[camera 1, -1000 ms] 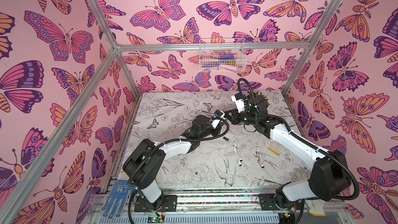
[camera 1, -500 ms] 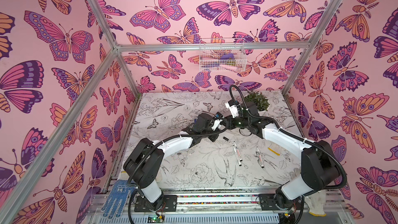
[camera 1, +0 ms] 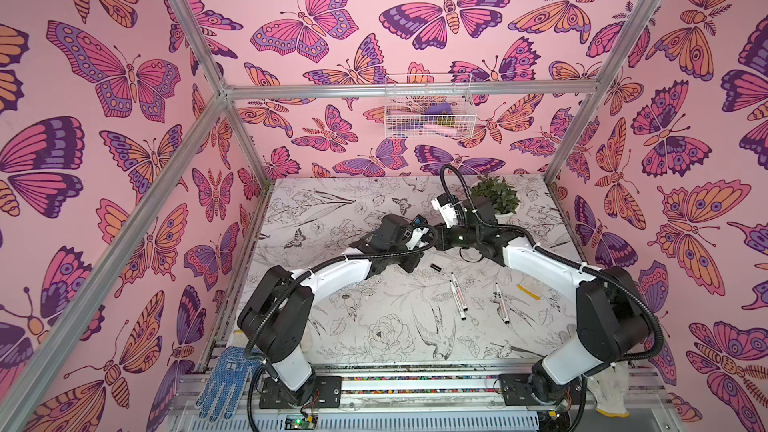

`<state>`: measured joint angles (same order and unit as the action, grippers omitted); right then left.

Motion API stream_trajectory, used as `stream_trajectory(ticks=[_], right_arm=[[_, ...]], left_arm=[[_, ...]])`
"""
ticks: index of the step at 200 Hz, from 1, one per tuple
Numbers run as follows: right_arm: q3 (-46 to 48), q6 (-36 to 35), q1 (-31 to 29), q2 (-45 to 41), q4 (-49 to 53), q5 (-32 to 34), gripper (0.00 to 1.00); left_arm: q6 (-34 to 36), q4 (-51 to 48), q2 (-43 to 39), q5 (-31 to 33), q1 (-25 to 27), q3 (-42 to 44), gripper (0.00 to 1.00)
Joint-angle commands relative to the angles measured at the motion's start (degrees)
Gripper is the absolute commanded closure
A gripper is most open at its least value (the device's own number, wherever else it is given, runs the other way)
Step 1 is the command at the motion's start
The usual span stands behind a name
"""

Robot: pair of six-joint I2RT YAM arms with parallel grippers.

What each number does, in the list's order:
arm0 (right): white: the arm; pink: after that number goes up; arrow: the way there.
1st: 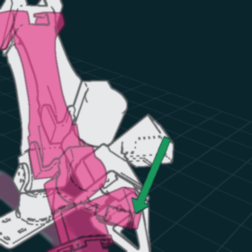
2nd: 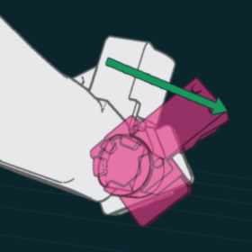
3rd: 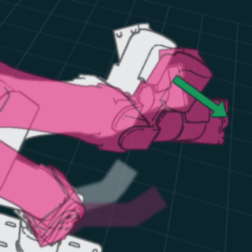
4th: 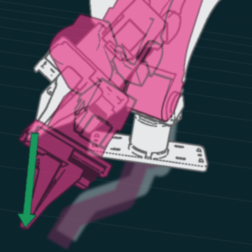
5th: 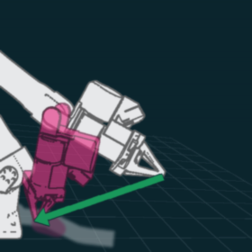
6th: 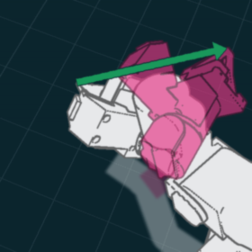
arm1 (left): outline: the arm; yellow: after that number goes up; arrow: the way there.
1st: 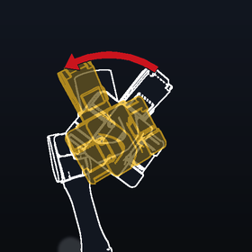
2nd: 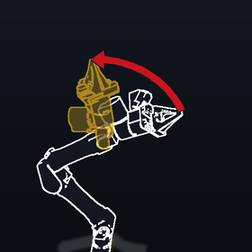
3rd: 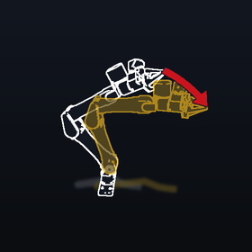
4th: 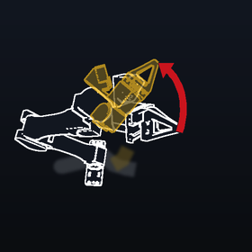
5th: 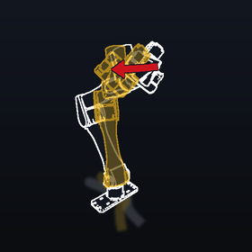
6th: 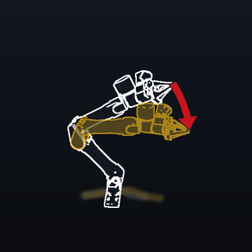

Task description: Insert the pens into the pen caps

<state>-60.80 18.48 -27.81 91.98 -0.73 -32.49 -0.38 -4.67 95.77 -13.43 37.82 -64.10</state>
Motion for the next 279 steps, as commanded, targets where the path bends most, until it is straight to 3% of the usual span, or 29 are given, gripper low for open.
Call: stream_trajectory(ticks=[1,28,44,171,242,279], right_arm=[[10.1,0.3,-1.7,3.2,28.5,-13.2,1.0],[10.3,-0.1,-0.1,2.3,28.2,-14.3,1.0],[10.0,-0.4,-0.1,2.7,28.9,-15.3,1.0],[15.1,-3.1,-3.0,-0.5,33.9,-10.9,1.0],[14.9,-4.6,-3.1,2.1,36.6,-7.6,1.0],[15.1,-1.2,1.5,-4.4,31.4,-8.7,1.0]], left_arm=[[-11.0,78.3,-3.8,10.2,-8.0,-11.4,1.0],[-21.5,80.3,-3.2,6.1,-10.7,-11.7,1.0],[-24.4,81.7,-3.1,4.9,-11.2,-11.6,1.0],[-19.8,80.2,-3.0,9.6,-18.1,-13.7,1.0],[-18.9,76.8,-2.6,12.6,-21.8,-15.8,1.0],[-17.7,73.9,-5.0,4.6,-19.5,-9.7,1.0]])
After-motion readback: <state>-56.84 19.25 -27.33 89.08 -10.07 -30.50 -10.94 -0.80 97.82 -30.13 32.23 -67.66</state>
